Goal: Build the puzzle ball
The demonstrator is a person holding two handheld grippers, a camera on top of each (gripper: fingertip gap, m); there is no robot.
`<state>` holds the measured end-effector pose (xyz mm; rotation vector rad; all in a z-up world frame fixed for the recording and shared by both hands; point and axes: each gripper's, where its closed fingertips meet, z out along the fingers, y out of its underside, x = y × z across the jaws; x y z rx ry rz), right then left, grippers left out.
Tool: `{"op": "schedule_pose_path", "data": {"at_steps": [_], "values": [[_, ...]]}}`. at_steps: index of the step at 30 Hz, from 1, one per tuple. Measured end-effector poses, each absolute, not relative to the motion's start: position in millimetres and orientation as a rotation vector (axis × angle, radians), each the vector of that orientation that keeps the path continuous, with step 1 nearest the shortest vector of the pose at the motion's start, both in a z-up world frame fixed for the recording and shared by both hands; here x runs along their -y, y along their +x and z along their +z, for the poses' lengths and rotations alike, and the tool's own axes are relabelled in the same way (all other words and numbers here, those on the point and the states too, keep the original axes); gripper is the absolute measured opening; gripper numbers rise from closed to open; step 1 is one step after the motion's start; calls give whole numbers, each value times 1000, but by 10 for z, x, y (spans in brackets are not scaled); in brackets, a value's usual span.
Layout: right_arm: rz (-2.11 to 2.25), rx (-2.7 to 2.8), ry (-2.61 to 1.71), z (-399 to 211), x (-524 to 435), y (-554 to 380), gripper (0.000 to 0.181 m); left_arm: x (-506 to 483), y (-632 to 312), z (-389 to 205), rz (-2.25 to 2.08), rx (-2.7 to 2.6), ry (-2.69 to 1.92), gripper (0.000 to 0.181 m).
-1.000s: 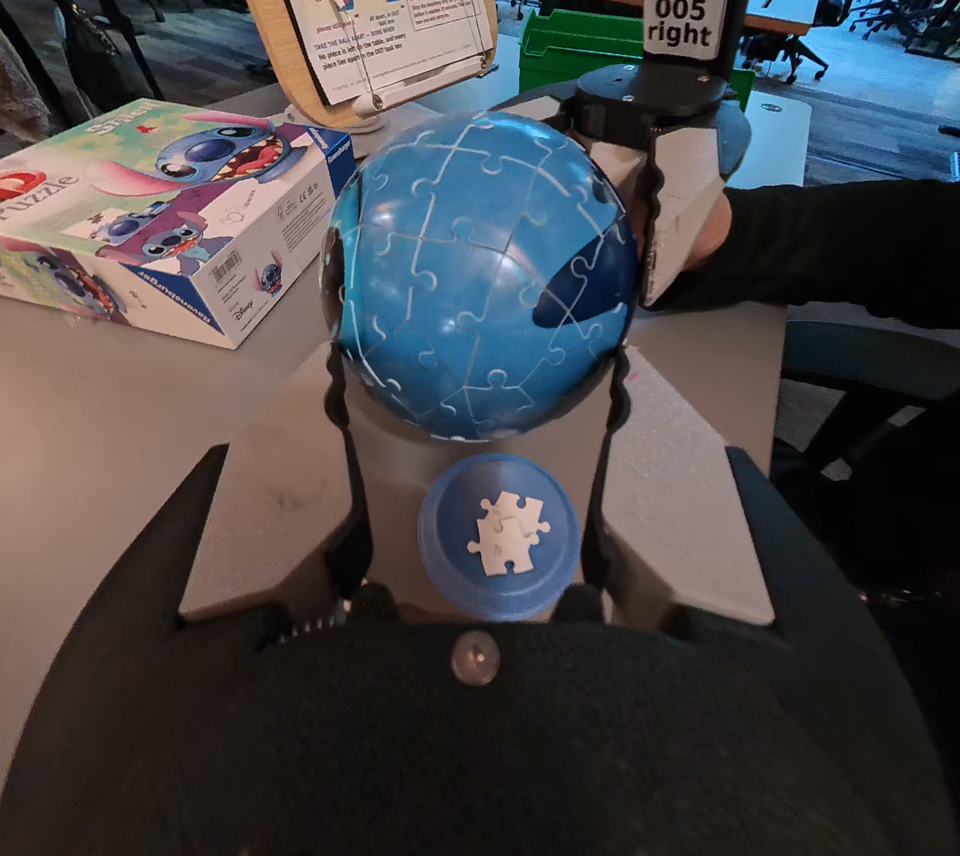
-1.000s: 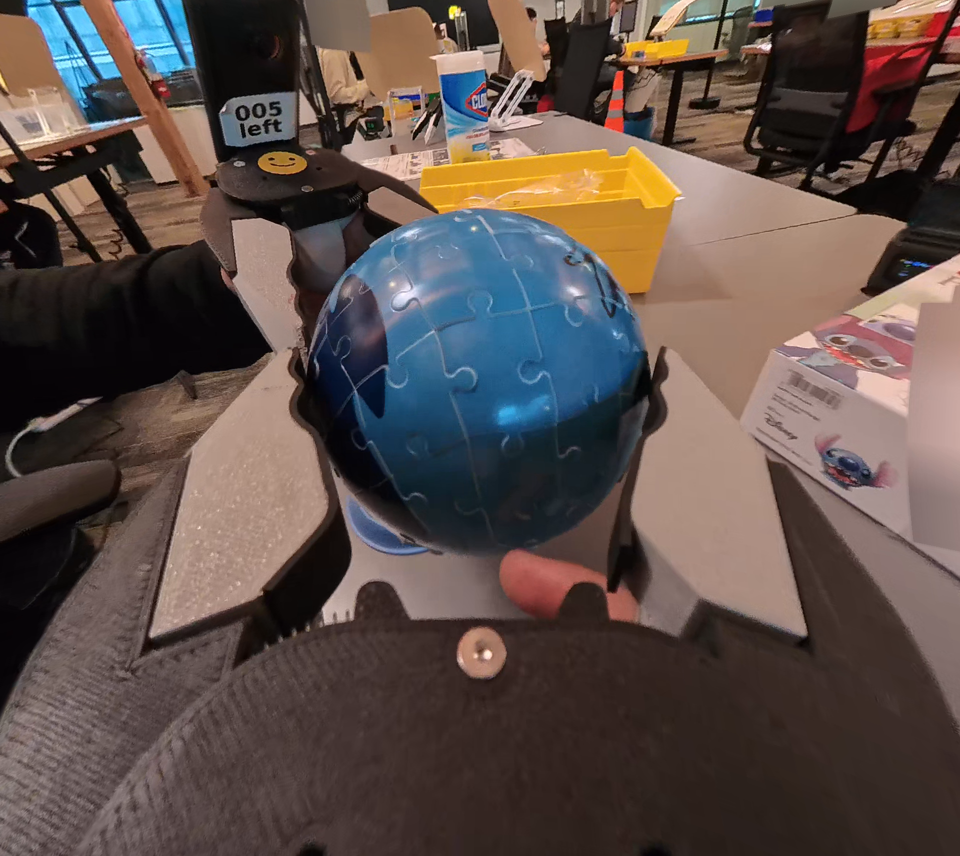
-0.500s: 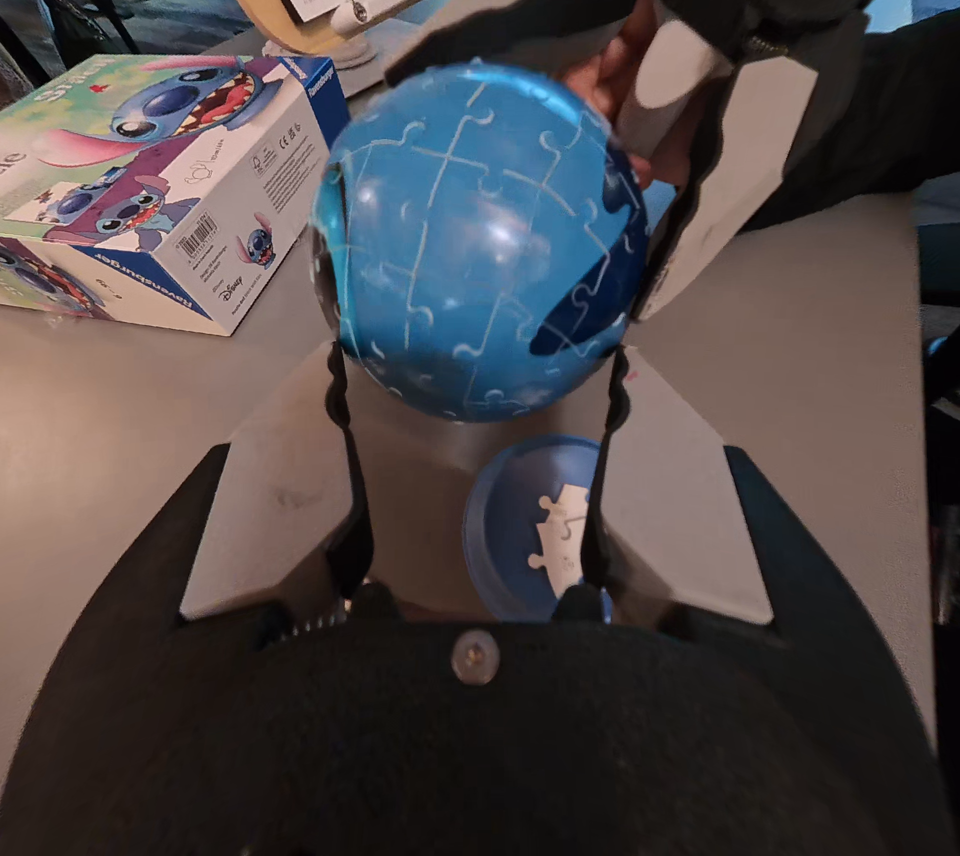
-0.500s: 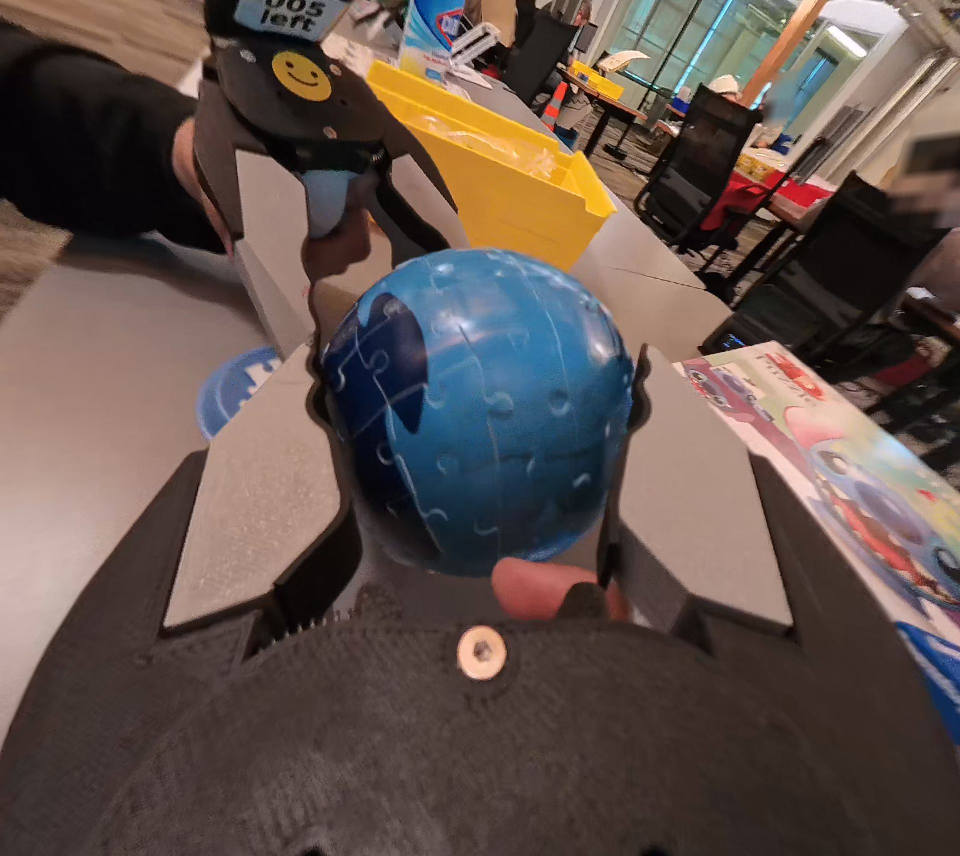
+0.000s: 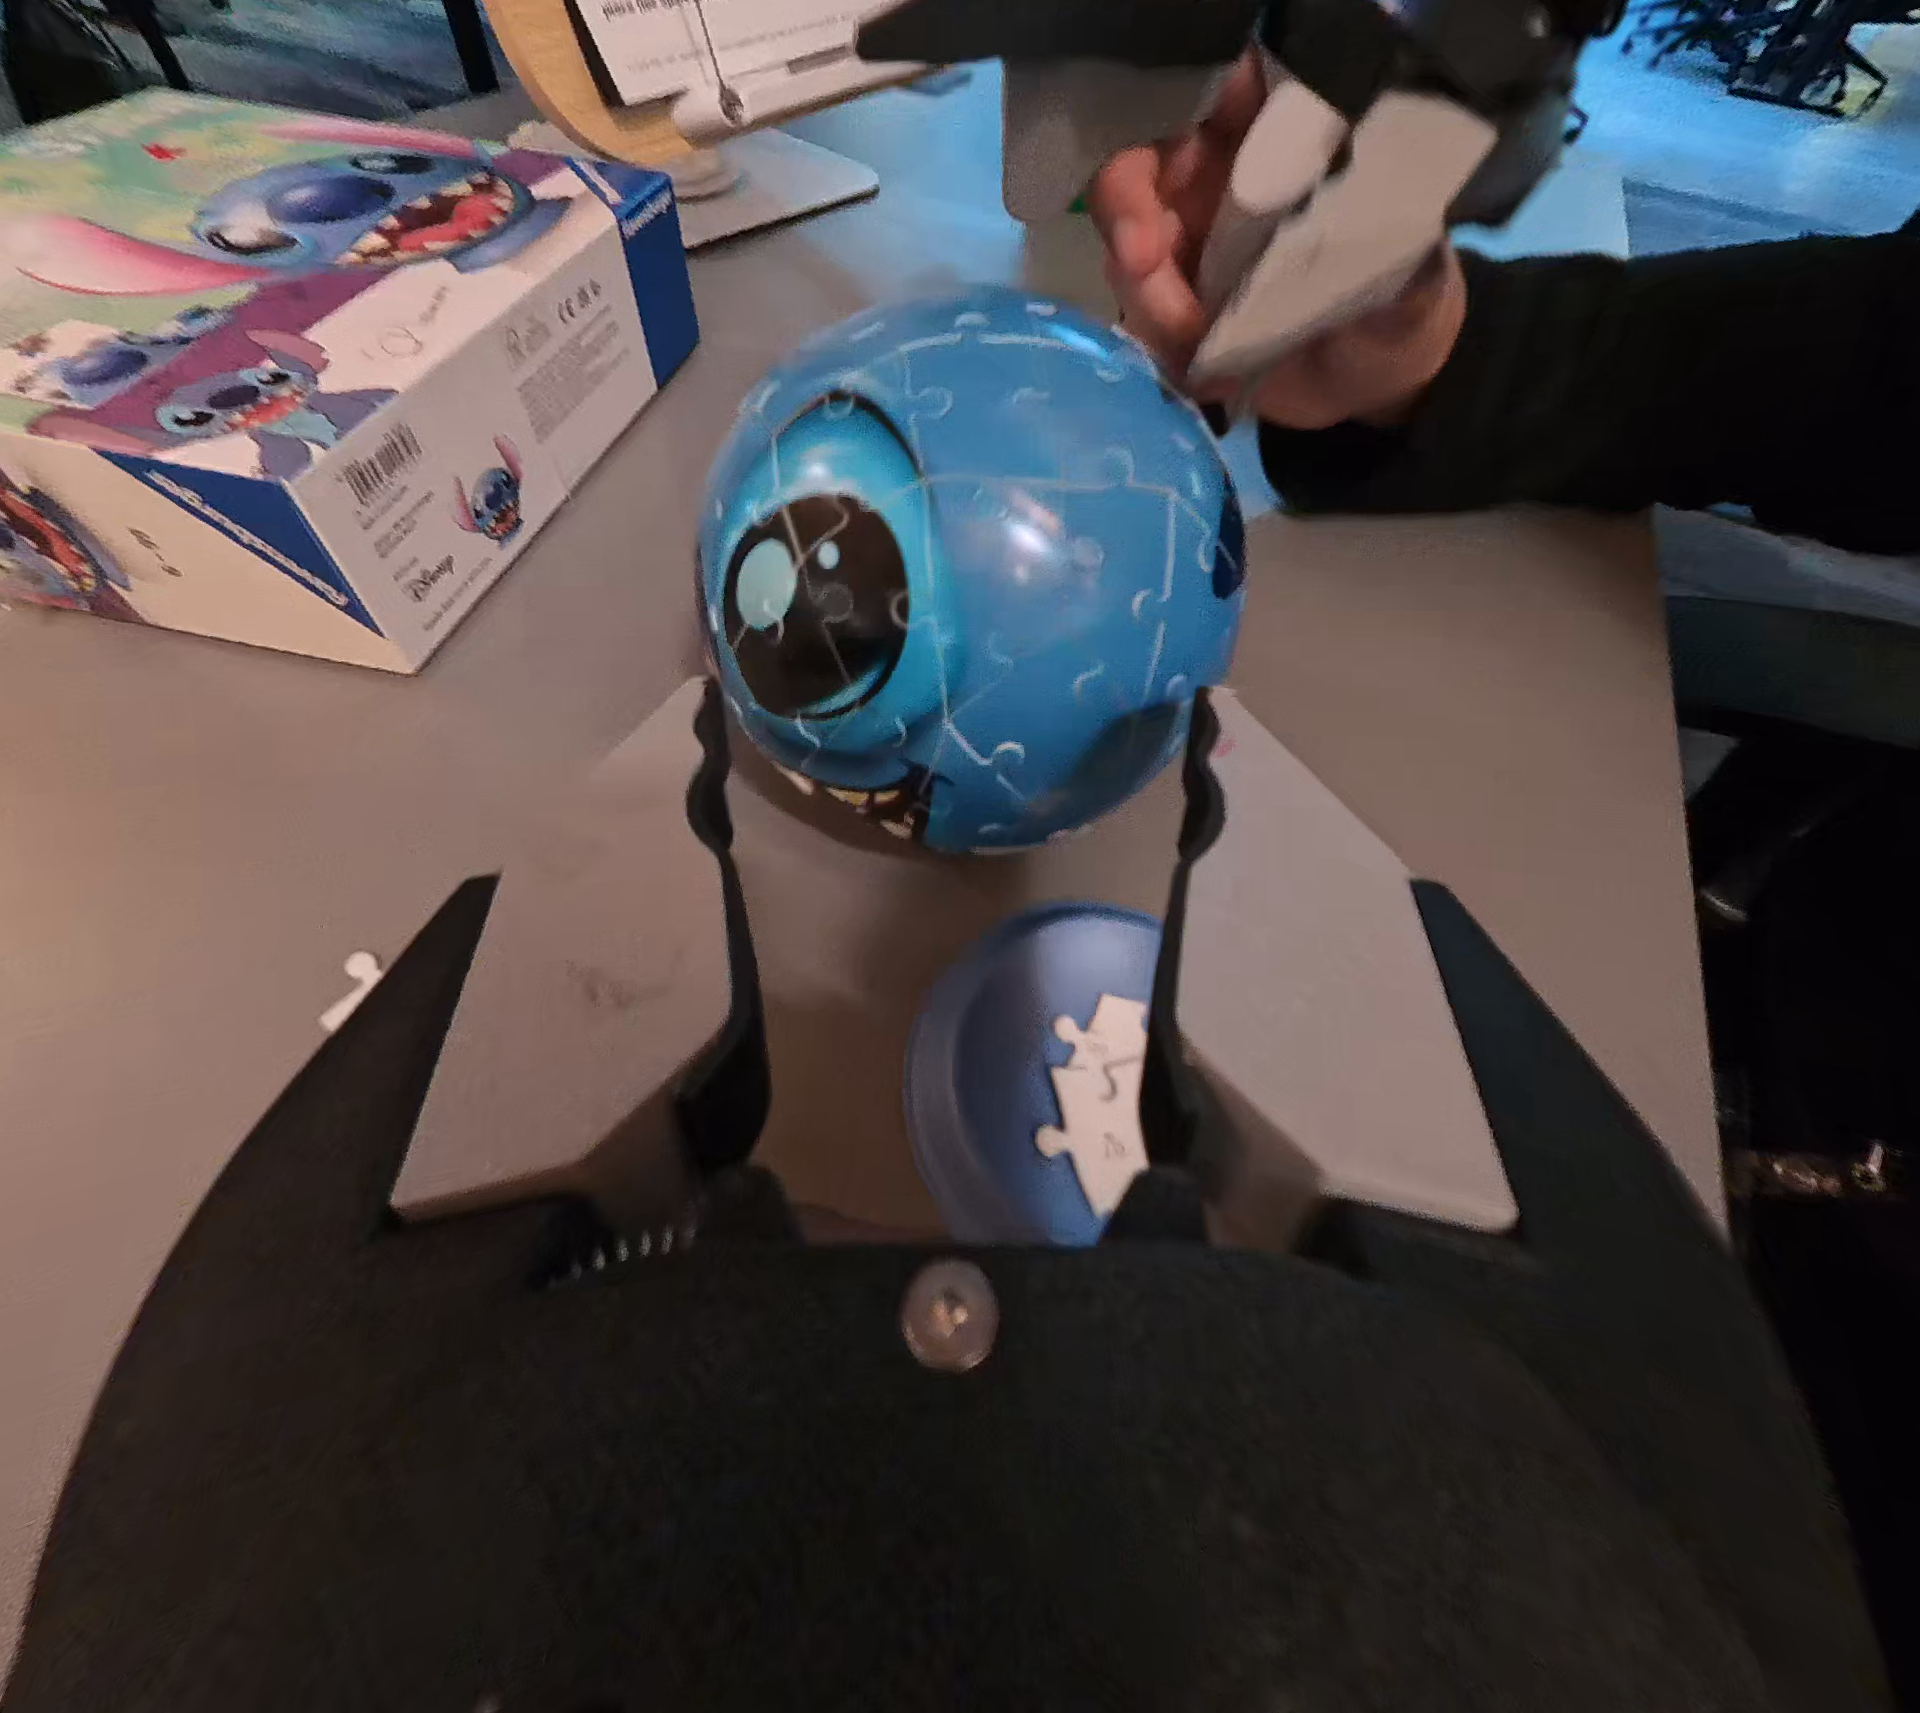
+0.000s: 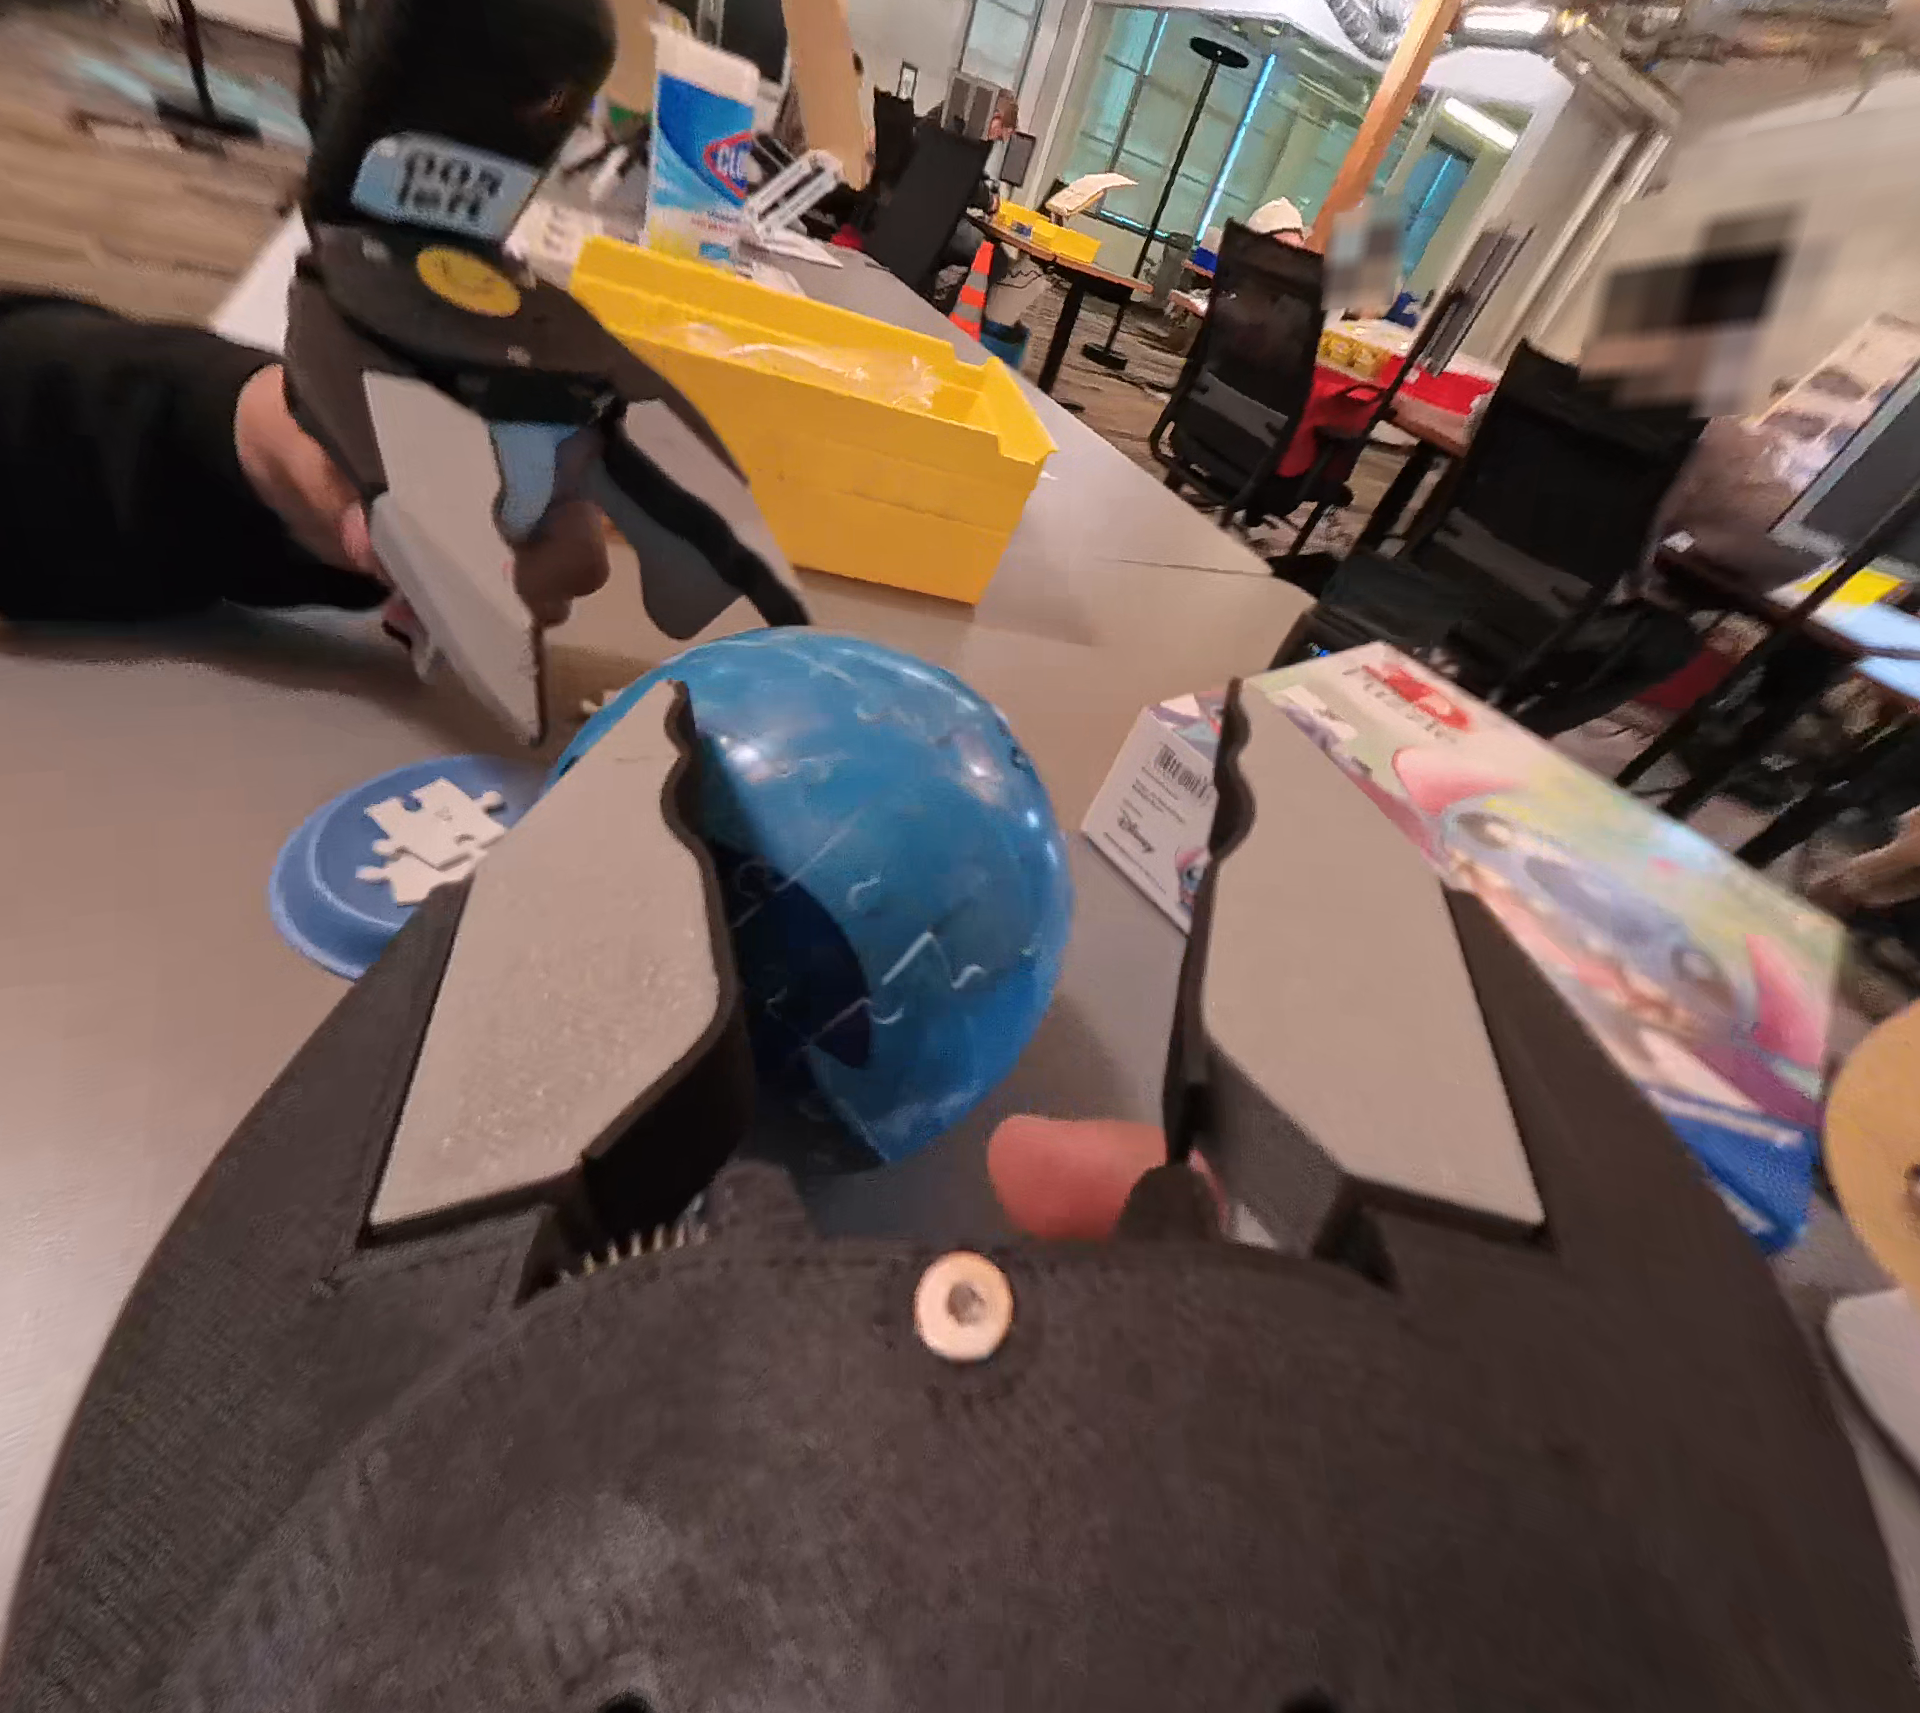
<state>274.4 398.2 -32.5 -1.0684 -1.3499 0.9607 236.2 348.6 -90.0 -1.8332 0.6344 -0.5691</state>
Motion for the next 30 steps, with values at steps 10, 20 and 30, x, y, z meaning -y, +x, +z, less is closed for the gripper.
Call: {"op": "schedule_pose_path", "data": {"at_steps": [10, 20, 30], "values": [[1645, 1374, -1849, -836, -3917, 3048, 120, -3380, 2542, -1032, -937, -442, -2094, 96], [1327, 1570, -1706, -1033, -3698, 2959, 115, -3326, 2586, -1099, -668, -570, -2095, 83], [983, 1661, -1245, -822, -3441, 3120, 105, -3087, 2721, -940, -753, -557, -2000, 79]]}}
